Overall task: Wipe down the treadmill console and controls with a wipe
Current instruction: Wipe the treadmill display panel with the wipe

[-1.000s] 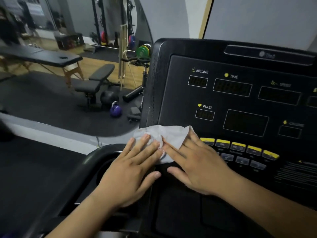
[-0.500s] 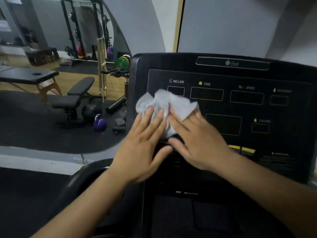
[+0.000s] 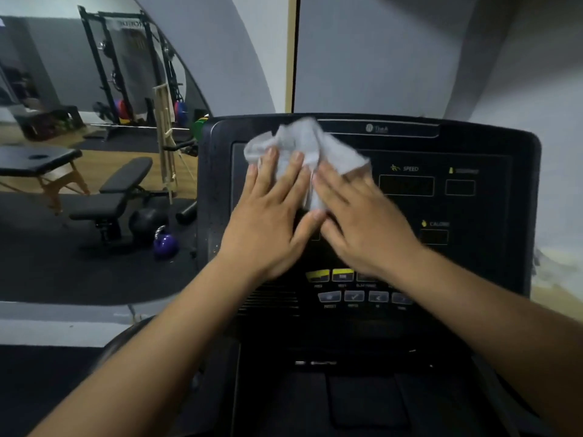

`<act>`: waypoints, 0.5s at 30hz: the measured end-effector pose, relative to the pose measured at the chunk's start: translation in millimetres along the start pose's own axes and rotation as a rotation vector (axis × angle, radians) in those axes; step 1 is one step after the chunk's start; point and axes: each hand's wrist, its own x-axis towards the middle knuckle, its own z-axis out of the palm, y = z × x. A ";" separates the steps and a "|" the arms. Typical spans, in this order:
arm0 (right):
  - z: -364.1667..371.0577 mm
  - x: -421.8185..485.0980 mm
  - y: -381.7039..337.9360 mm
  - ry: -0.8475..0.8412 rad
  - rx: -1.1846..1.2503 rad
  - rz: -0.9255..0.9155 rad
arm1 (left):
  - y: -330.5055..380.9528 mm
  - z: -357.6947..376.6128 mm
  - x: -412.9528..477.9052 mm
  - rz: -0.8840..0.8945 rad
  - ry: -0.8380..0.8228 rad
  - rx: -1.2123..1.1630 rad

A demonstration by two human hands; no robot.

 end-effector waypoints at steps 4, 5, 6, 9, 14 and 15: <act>24.8 -75.0 -14.7 -0.108 0.047 -0.137 | 15.2 27.8 -77.4 0.119 -0.080 -0.012; 27.1 -86.1 -14.5 -0.138 0.025 -0.177 | 17.6 32.9 -93.0 0.135 -0.101 0.007; 26.9 -88.8 -11.9 -0.158 -0.010 -0.208 | 18.1 34.9 -100.4 0.145 -0.111 0.025; 14.4 -58.5 2.1 -0.135 -0.091 -0.192 | 13.0 27.7 -78.6 0.118 -0.082 0.039; -14.7 10.4 20.0 0.028 -0.080 -0.020 | 1.6 -6.0 5.8 -0.102 0.009 0.066; -13.2 10.8 18.8 0.037 -0.063 -0.017 | 2.7 -7.2 11.6 -0.114 0.009 0.070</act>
